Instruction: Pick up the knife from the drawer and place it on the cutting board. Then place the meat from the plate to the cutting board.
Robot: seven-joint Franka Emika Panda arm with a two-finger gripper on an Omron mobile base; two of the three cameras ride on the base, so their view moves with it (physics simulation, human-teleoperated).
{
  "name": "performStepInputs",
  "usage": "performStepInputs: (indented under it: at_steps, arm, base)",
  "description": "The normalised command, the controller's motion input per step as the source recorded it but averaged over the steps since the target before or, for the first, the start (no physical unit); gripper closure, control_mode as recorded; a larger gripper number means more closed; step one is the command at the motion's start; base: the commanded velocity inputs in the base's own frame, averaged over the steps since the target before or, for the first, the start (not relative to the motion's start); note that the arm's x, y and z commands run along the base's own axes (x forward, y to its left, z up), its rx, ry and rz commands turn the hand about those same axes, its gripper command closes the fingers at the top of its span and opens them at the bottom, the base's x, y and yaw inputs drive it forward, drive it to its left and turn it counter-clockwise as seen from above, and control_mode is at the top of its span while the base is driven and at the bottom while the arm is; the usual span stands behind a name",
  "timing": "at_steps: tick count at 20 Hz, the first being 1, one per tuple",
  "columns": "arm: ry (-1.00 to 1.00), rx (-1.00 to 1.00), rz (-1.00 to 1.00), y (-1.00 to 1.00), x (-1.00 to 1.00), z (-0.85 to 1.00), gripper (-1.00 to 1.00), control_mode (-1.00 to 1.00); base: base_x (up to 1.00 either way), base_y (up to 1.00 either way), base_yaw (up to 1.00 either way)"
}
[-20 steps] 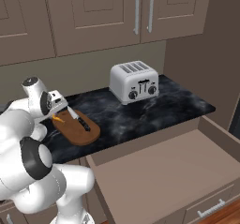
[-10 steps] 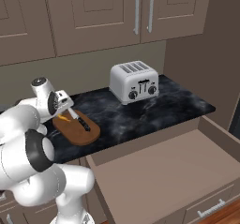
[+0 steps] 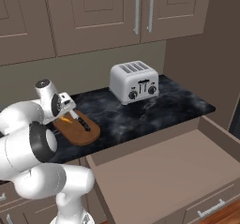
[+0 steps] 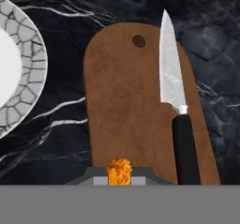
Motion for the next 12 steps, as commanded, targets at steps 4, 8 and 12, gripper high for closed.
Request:
performStepInputs:
  at_steps: [4, 8, 12]
  arm:
    - [0.0, 0.0, 0.0, -0.1, 0.11, -0.08, 1.0, -1.0]
    - [0.0, 0.0, 0.0, -0.11, 0.14, -0.05, 1.0, -1.0]
    - [0.0, 0.0, 0.0, -0.04, 0.08, -0.11, 1.0, -1.0]
  base:
    - [0.0, 0.0, 0.0]
    - [0.0, 0.0, 0.0]
    - [0.0, 0.0, 0.0]
